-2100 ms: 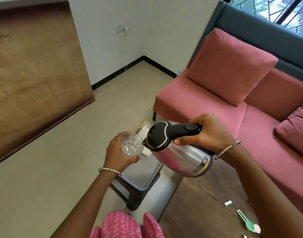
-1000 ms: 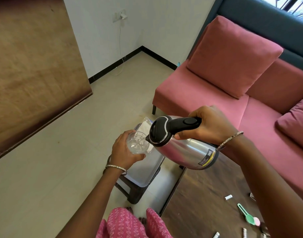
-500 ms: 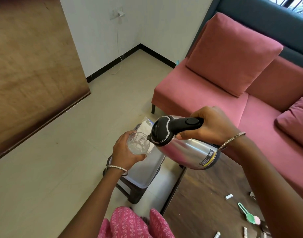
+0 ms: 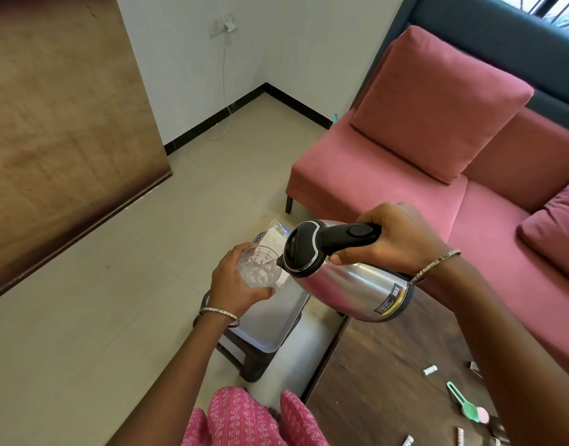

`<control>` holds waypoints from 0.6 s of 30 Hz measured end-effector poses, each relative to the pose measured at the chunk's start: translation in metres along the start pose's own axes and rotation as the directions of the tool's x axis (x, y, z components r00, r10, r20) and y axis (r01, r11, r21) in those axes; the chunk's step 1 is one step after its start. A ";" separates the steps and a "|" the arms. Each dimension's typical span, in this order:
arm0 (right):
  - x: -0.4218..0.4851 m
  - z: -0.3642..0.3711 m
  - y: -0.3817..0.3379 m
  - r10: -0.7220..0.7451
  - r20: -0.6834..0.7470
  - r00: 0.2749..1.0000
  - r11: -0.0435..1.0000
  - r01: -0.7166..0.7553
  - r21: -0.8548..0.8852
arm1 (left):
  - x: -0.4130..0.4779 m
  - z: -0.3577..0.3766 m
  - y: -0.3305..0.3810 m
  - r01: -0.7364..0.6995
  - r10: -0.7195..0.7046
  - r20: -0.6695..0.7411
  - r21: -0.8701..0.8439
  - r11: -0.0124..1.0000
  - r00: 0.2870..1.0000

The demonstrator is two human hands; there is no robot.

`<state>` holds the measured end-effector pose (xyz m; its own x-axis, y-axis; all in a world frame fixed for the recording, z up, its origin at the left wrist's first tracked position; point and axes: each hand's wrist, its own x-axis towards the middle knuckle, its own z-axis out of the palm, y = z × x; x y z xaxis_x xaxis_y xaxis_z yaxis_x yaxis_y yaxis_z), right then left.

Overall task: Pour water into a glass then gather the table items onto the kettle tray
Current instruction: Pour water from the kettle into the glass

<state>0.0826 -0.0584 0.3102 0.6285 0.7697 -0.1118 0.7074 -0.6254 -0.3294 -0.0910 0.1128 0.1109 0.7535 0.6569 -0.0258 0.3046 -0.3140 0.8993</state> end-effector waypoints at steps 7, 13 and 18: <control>-0.001 0.002 0.001 0.008 -0.002 1.000 1.000 -0.008 0.000 | -0.002 -0.003 -0.001 -0.012 0.012 0.004 -0.009 1.000 1.000; 0.000 0.004 0.001 0.021 -0.010 1.000 1.000 -0.021 -0.004 | -0.001 -0.005 -0.001 -0.023 0.023 0.005 -0.002 1.000 1.000; 0.000 0.005 0.000 0.029 -0.015 0.999 0.999 -0.030 -0.015 | -0.001 -0.005 -0.003 -0.016 0.016 0.002 -0.003 1.000 1.000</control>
<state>0.0809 -0.0573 0.3055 0.6539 0.7489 -0.1071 0.6931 -0.6498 -0.3119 -0.0957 0.1163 0.1100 0.7598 0.6500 -0.0121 0.2901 -0.3224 0.9011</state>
